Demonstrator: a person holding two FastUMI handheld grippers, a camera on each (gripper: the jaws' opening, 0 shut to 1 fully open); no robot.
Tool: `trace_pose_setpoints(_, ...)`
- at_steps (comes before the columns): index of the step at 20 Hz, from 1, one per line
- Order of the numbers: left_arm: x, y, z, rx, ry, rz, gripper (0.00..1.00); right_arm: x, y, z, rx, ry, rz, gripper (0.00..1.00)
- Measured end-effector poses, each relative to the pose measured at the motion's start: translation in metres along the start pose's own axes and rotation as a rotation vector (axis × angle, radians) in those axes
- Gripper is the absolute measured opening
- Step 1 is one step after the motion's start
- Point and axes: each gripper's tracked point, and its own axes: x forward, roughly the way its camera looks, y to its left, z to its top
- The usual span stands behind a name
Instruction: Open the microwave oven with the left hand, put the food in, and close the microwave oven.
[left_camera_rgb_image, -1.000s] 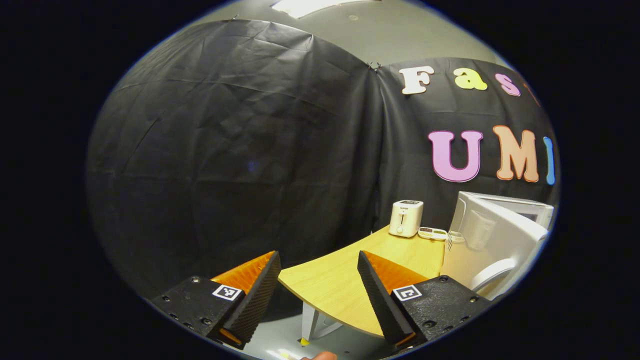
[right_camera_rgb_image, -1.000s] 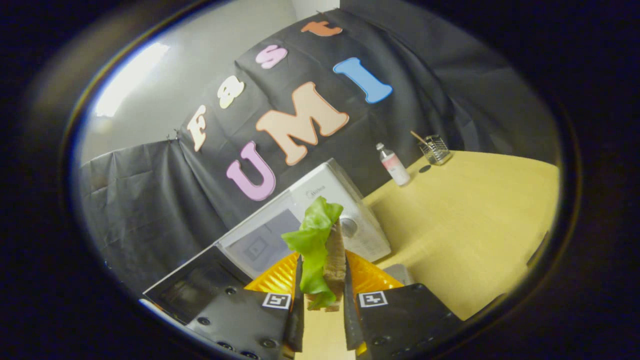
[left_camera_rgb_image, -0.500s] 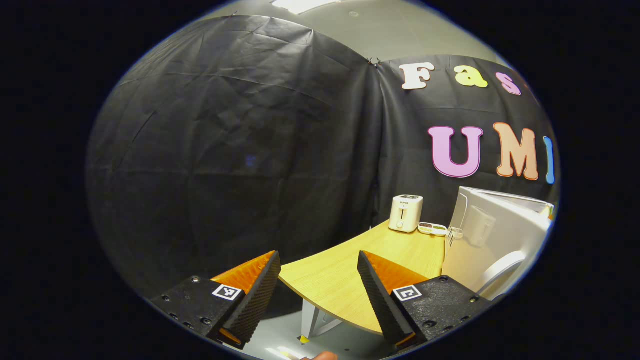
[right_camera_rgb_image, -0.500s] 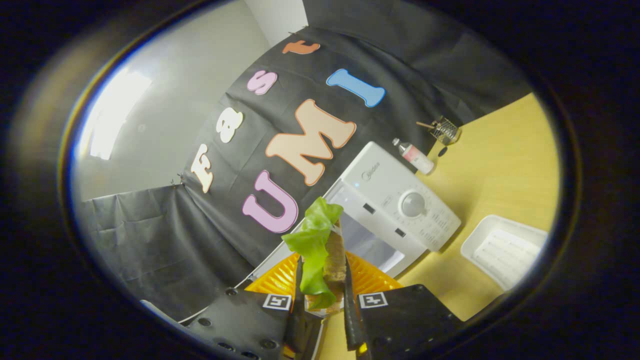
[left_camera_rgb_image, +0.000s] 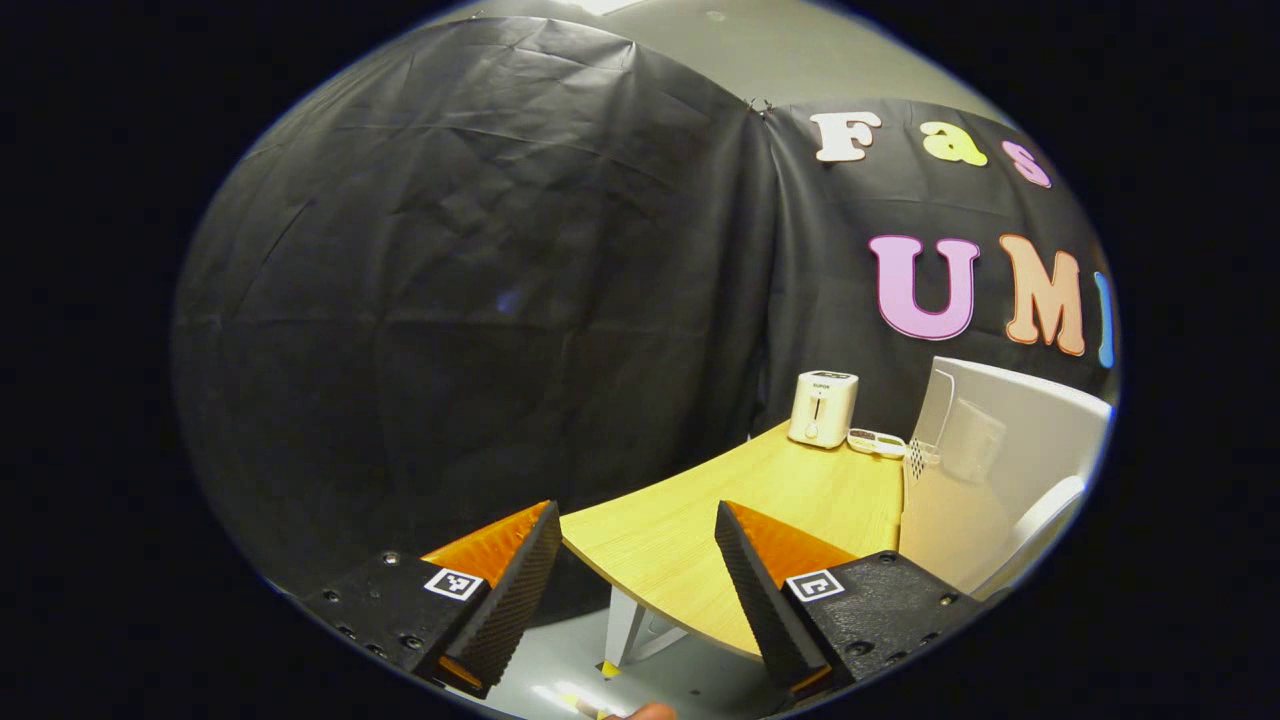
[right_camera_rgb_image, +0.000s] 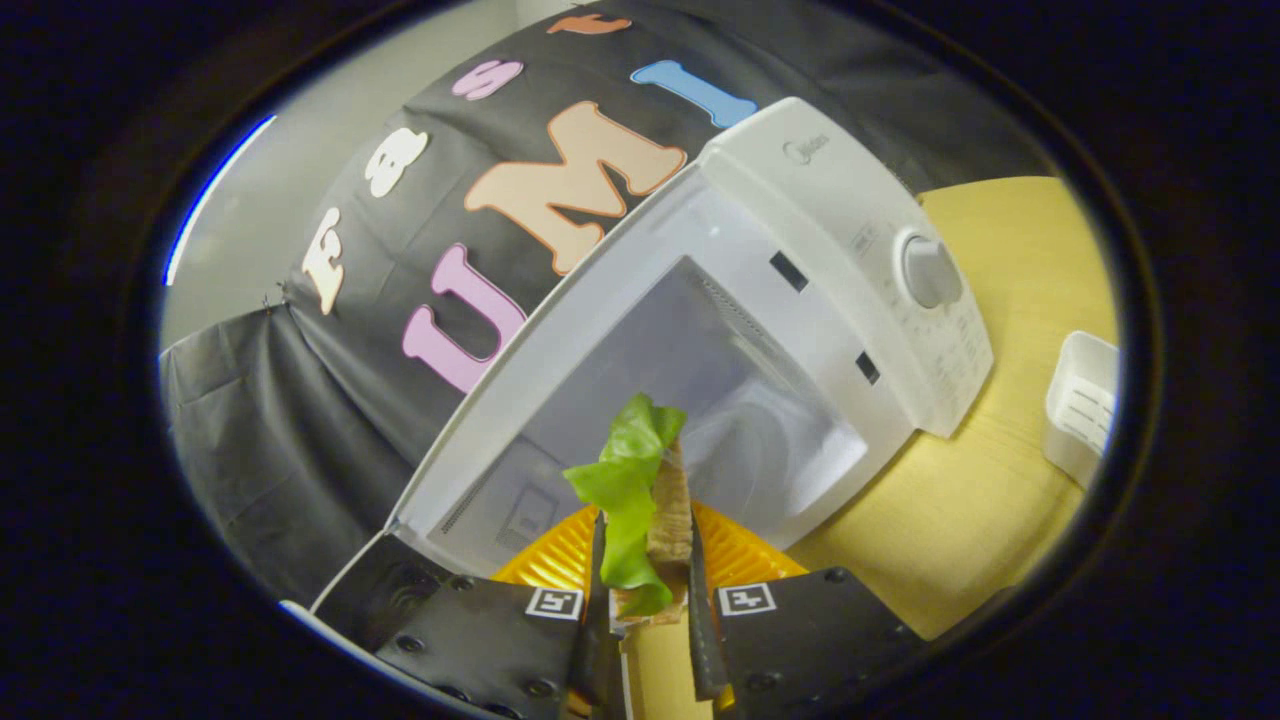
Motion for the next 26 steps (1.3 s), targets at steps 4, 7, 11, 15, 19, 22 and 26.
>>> trace_pose_setpoints(4, 0.004, 0.002, 0.0, 0.002, 0.001, -0.004, 0.9, 0.028, 0.0, -0.001, -0.003, -0.033, -0.01, 0.35)
trace_pose_setpoints(7, 0.004, 0.003, 0.002, 0.007, -0.007, -0.001, 0.9, 0.048, 0.001, -0.005, -0.034, -0.01, -0.016, 0.27)
trace_pose_setpoints(11, 0.004, 0.003, 0.003, 0.007, -0.007, -0.005, 0.94, 0.069, 0.006, -0.002, -0.157, 0.015, -0.018, 0.31)
trace_pose_setpoints(15, 0.005, 0.0, -0.001, -0.001, 0.002, -0.015, 0.95, 0.081, -0.002, 0.001, -0.287, 0.032, -0.043, 0.39)
trace_pose_setpoints(19, 0.006, -0.002, 0.001, 0.002, -0.003, -0.022, 0.94, 0.084, -0.007, 0.003, -0.346, 0.046, -0.055, 0.53)
trace_pose_setpoints(22, 0.003, -0.006, 0.006, 0.001, -0.016, -0.038, 0.94, 0.086, -0.007, 0.01, -0.439, 0.035, -0.094, 0.55)
trace_pose_setpoints(26, -0.003, -0.009, 0.014, 0.002, -0.042, -0.059, 0.9, 0.083, -0.016, 0.005, -0.527, 0.069, -0.097, 0.99)
